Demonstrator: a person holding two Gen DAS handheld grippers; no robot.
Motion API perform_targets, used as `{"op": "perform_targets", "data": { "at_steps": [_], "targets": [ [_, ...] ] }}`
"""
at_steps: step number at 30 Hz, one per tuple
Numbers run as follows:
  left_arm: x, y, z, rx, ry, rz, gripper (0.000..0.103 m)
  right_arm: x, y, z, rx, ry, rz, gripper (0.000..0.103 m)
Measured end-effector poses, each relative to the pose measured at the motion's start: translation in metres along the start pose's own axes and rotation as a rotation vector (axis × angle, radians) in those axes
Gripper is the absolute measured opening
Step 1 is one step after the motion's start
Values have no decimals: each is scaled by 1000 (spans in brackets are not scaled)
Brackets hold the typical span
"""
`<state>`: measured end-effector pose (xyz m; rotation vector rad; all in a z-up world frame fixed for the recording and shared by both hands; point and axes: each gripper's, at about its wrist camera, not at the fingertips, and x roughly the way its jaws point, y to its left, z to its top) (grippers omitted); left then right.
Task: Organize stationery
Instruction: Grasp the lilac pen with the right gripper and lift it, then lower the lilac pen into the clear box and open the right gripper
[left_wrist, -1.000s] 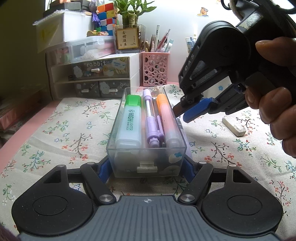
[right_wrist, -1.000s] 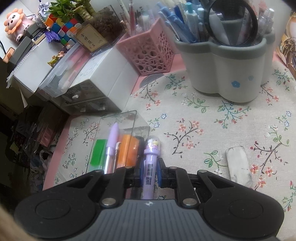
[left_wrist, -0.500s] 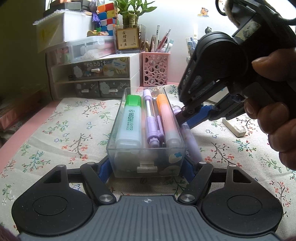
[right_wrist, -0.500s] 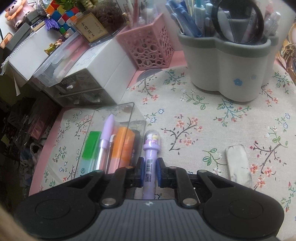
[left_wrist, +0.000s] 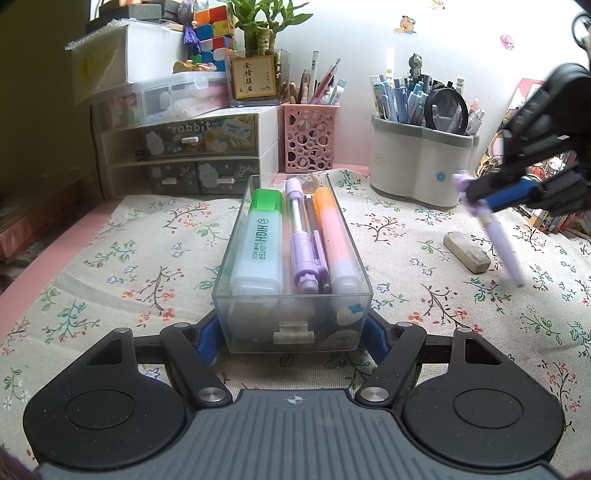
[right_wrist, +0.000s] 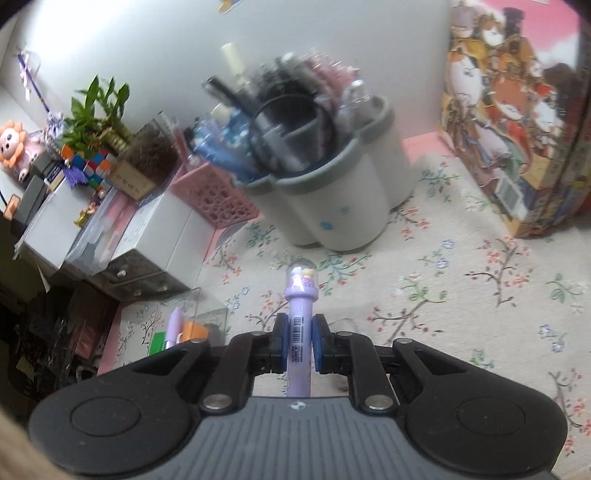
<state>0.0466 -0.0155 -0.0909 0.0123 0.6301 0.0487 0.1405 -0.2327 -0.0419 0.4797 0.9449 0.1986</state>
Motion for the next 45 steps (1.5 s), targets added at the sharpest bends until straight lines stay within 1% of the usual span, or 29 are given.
{"op": "perform_targets", "data": {
  "at_steps": [5,9,12,20,25,27,33,41,45],
  "targets": [
    [0,0,0,0,0,0,73,-17,-34,6,77,-29,-26,12],
    [0,0,0,0,0,0,73,-17,-34,6,91,-26,-23,12],
    [0,0,0,0,0,0,73,-10,-20,3,73,-9,1,12],
    [0,0,0,-1,0,0,73,17,37,1,6,46,83,12],
    [0,0,0,0,0,0,73,32,73,-3,-13,107,164,12],
    [0,0,0,-1,-1,0,73,39,88,-6,-36,126,164,12],
    [0,0,0,-1,-1,0,73,52,120,-10,-98,137,151,12],
    [0,-1,0,-1,-1,-2,73,64,124,-14,-88,161,134,12],
    [0,-1,0,-1,-1,-2,73,66,128,-15,-114,166,126,12]
  ]
}}
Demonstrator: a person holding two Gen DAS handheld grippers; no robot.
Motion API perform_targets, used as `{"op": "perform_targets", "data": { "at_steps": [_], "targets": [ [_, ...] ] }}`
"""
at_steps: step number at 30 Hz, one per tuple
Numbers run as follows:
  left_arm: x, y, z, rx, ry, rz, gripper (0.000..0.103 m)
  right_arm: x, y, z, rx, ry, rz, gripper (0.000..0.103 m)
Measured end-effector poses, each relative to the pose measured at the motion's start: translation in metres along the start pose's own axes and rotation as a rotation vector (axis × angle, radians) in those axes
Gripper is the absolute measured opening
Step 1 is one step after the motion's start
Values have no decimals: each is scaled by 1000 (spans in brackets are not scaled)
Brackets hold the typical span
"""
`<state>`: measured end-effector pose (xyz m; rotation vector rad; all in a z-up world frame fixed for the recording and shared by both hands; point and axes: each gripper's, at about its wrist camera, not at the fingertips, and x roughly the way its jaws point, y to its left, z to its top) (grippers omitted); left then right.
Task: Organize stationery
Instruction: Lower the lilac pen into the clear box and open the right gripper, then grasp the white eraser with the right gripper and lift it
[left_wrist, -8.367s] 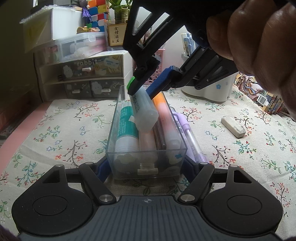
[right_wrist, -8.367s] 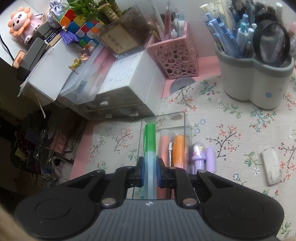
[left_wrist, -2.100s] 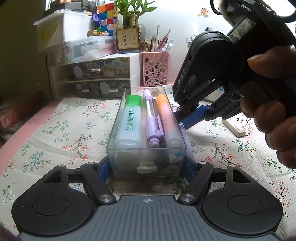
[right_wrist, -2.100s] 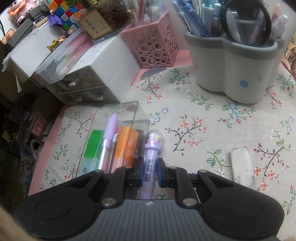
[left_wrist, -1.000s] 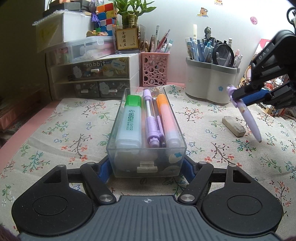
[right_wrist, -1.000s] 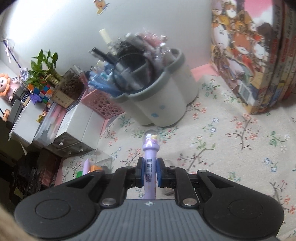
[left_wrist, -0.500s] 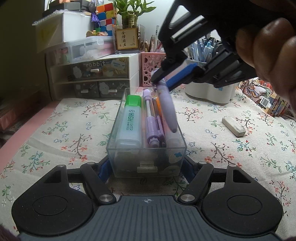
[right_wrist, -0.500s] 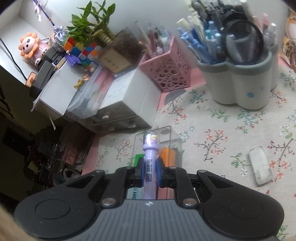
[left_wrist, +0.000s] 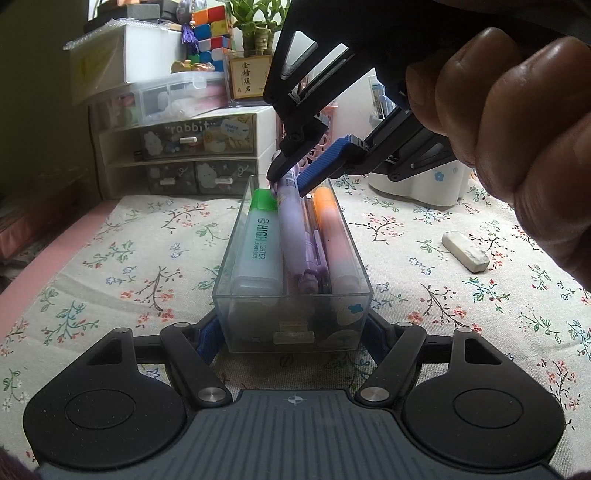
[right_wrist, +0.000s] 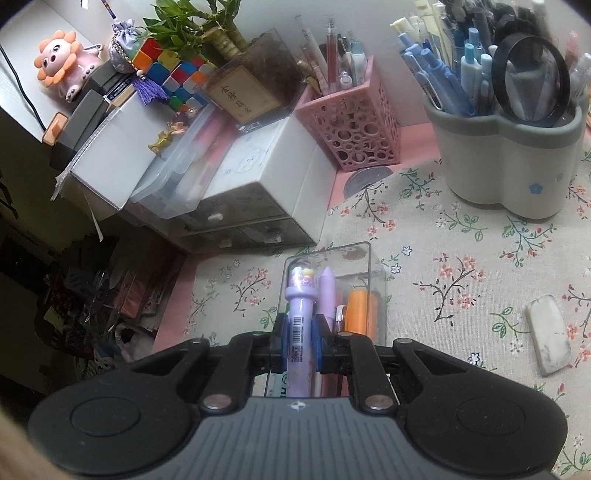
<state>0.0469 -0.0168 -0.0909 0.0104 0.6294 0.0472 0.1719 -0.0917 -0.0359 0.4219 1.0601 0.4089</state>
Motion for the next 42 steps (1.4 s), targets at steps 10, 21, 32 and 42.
{"op": "perform_targets", "data": {
  "at_steps": [10,21,32,42],
  "targets": [
    [0,0,0,0,0,0,73,-5,4,-1,-66,2,-24,13],
    [0,-1,0,0,0,0,73,-6,7,-7,-140,23,-23,8],
    [1,-2,1,-1,-1,-1,73,-67,-84,-4,-2,-162,-200,13],
    [2,-2,1,-2,-1,-1,73,-77,-121,-60,-162,-242,-320,32]
  ]
}}
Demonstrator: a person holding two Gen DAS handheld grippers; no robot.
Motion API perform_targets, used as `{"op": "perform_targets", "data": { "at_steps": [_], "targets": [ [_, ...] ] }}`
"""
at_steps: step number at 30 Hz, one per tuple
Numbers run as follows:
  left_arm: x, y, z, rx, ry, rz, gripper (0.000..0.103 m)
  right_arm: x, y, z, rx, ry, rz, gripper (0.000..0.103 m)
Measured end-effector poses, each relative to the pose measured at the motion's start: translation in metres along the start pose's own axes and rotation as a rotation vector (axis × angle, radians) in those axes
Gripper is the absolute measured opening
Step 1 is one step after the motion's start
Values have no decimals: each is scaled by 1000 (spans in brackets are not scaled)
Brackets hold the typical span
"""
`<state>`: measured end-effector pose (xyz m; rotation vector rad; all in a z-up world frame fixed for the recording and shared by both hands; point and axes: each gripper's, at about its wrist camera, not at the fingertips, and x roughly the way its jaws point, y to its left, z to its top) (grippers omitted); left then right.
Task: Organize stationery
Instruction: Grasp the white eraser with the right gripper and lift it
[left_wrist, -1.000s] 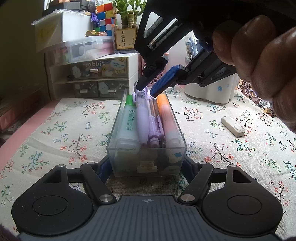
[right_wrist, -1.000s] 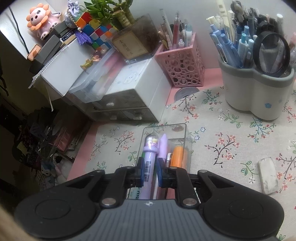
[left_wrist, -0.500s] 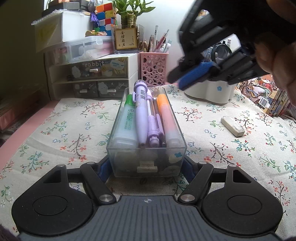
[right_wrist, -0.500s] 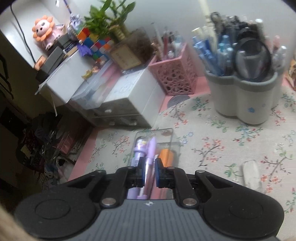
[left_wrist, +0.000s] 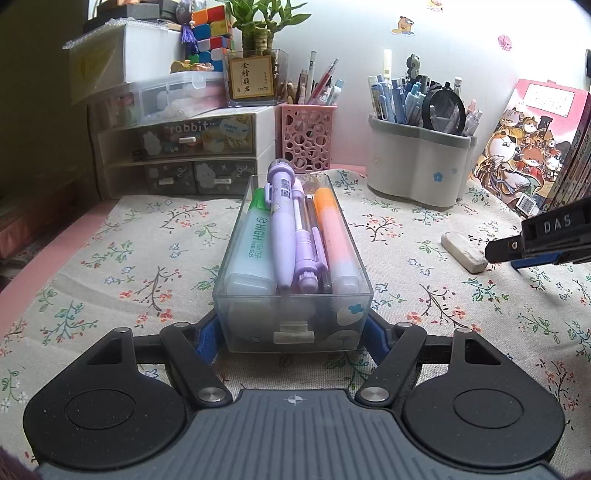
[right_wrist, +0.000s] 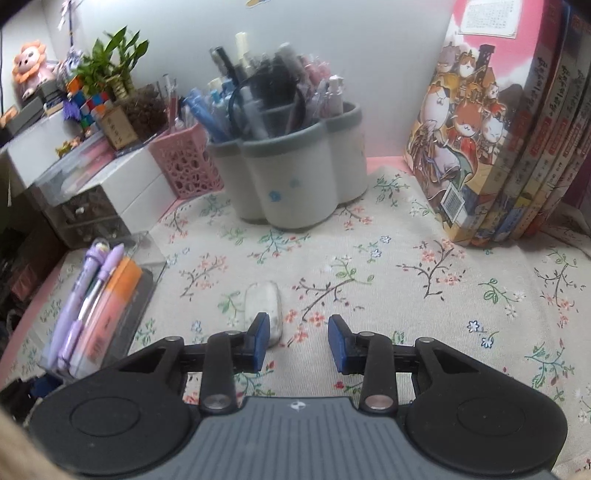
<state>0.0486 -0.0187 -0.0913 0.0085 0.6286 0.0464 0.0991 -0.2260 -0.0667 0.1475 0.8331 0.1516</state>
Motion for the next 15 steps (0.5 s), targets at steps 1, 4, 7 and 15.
{"op": "perform_targets", "data": {
  "at_steps": [1,4,7,15],
  "targets": [
    [0,-1,0,0,0,0,73,1,4,-3,-24,-5,1,34],
    [0,-1,0,0,0,0,73,3,15,-9,-97,-21,5,40],
    [0,0,0,0,0,0,73,8,24,-10,-139,-30,-4,40],
    [0,0,0,0,0,0,73,14,34,-11,-169,-30,-16,26]
  ]
}}
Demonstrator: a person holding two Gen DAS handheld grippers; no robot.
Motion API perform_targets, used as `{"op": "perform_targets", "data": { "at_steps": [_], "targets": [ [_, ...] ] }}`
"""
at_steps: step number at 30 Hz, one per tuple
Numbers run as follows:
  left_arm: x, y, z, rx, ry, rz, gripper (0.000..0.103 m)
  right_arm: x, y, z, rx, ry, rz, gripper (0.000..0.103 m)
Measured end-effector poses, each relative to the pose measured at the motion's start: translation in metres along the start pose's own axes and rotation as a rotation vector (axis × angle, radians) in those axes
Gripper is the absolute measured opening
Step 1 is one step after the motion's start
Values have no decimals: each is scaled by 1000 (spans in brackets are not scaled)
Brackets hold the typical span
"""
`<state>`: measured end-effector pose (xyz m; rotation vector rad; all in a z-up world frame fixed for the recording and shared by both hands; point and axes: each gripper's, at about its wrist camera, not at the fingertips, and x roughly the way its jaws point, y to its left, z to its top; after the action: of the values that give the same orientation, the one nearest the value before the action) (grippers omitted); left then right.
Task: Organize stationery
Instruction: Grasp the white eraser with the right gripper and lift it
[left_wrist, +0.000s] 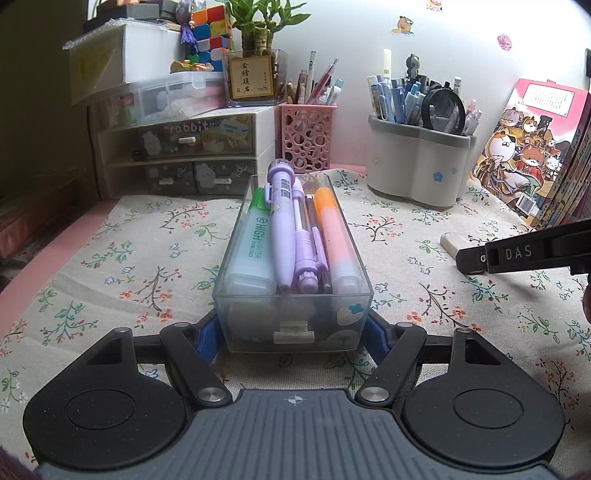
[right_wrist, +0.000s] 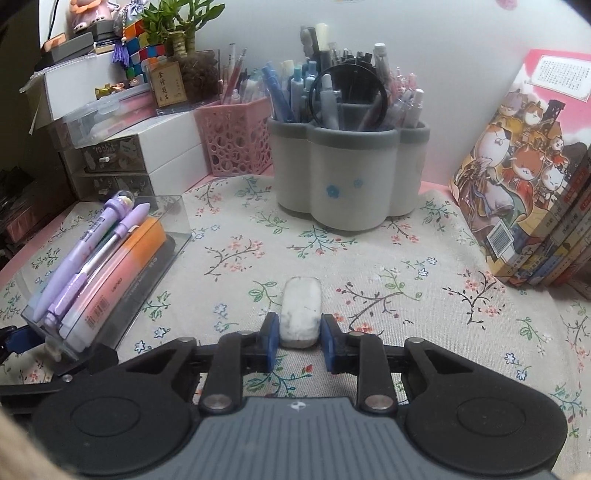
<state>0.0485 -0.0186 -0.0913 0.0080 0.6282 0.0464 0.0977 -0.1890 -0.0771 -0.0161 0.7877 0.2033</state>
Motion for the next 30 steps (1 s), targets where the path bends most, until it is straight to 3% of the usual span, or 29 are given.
{"op": "perform_targets", "data": {
  "at_steps": [10,30],
  "targets": [
    [0,0,0,-1,0,-2,73,-18,-11,3,139,-11,72,26],
    [1,-1,0,-1,0,-3,73,-37,-4,17,165,-44,123,26]
  ]
}}
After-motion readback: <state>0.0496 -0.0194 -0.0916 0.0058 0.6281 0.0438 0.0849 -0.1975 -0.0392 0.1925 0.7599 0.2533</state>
